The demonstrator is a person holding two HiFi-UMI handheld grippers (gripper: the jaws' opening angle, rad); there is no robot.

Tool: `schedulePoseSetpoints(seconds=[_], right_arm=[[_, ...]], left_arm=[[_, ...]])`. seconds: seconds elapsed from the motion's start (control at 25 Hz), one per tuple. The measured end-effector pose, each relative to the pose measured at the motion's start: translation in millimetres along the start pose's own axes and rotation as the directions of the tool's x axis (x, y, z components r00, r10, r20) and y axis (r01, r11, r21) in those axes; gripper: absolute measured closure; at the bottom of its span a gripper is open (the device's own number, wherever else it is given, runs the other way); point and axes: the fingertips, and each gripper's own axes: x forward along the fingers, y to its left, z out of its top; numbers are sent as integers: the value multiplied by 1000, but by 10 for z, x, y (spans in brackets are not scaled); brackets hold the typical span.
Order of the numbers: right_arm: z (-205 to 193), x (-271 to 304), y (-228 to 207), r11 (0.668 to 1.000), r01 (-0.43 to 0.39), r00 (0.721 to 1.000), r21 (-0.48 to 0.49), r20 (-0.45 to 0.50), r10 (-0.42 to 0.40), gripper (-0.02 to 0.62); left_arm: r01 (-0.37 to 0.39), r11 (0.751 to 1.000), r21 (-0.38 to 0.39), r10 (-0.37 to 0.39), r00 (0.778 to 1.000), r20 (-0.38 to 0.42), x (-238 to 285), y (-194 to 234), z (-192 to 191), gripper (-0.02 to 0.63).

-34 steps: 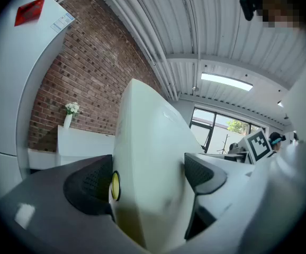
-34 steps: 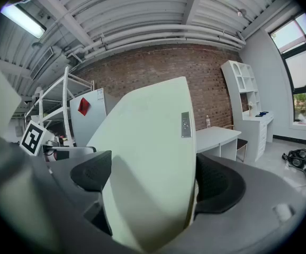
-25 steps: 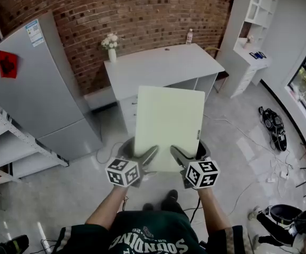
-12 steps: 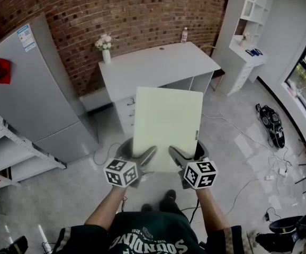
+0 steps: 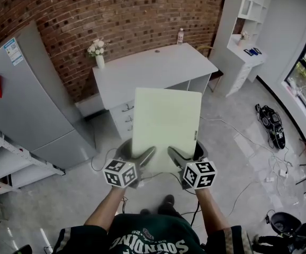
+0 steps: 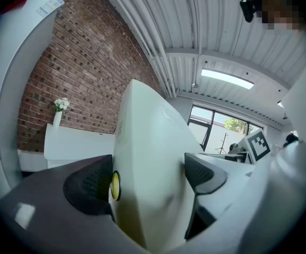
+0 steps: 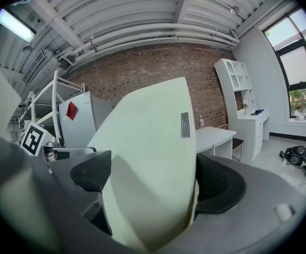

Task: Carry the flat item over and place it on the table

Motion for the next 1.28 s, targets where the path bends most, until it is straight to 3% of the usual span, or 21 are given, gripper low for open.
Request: schedulePoseSetpoints(seconds=[0.72,1.28], right_arm=[[254,440,-763,999,-46,999,4,-29,46,100],[259,392,-1321,994,-108,993,21,-47,109,100]], left_arm=[[-52,999,-16,52,999,-2,851,31,79,178],[-111,994,-20,111,994,-2,1264,-271,-62,179]])
